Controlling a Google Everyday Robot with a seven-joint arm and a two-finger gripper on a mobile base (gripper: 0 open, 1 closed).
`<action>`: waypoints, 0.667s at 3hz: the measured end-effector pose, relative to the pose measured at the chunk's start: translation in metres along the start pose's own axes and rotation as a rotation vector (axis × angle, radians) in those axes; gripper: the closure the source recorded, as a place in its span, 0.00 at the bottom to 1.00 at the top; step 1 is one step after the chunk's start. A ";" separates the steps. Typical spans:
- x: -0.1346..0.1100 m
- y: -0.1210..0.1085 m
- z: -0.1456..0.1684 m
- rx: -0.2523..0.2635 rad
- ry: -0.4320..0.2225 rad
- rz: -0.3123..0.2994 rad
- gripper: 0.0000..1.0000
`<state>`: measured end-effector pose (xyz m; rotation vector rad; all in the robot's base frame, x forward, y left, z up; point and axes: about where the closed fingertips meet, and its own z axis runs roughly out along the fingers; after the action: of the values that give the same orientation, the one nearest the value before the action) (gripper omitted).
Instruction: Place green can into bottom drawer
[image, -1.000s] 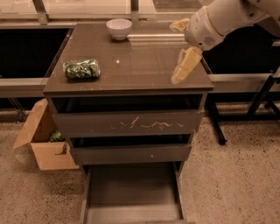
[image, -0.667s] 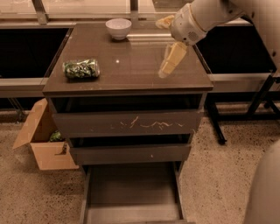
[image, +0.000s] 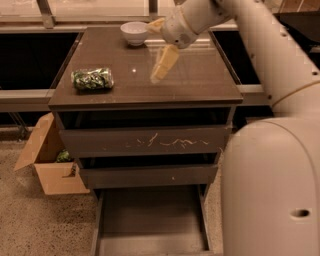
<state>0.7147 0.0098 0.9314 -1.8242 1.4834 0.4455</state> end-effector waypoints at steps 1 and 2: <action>-0.021 -0.011 0.026 -0.031 -0.062 -0.026 0.00; -0.021 -0.011 0.027 -0.031 -0.062 -0.026 0.00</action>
Offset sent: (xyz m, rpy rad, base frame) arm 0.0067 0.0281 -0.0018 0.0346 0.0101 0.0494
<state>0.7242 0.0442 0.9313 -1.8352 1.4166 0.5100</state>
